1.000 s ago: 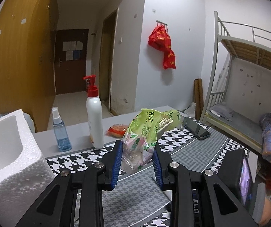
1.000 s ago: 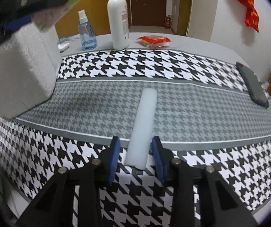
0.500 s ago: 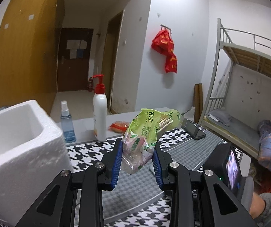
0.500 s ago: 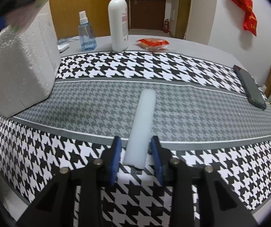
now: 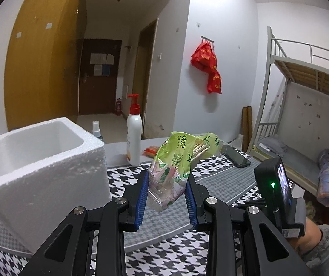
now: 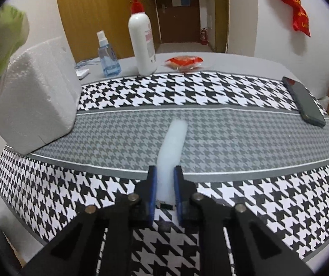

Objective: Organize soft objects
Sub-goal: 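Carry the packet and the foam stick toward the white foam box with both tools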

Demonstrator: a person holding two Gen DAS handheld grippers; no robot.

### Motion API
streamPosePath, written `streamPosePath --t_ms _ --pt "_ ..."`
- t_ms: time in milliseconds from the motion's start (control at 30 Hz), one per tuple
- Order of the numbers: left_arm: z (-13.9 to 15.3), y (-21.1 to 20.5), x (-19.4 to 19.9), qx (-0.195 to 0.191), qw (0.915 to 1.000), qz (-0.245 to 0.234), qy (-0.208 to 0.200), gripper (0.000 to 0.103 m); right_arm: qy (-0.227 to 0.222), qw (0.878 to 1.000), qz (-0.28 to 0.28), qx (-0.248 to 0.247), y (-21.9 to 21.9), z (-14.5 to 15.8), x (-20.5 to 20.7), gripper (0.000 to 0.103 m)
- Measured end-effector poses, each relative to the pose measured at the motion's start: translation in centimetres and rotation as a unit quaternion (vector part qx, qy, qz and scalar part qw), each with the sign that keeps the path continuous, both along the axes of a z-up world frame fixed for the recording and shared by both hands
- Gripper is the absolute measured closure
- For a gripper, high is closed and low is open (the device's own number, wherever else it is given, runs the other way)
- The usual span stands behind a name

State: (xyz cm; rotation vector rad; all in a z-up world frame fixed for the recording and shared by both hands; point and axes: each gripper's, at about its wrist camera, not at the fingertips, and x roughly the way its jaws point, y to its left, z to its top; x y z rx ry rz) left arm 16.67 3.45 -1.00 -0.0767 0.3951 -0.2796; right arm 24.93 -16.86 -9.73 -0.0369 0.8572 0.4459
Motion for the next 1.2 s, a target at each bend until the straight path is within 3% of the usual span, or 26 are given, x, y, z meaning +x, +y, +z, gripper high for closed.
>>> streamPosePath --t_ms 833,1200 --pt "0.0 0.7 -0.6 0.018 0.9984 0.047 0.026 0.071 -0.055 0.997 0.007 0.049 -1.7 5.1 -2.0 0.086" --pt "1.2 1.4 -2.2 0.021 0.9972 0.071 0.009 0.071 -0.098 0.993 0.028 0.060 -1.4 8.3 -3.9 0.086"
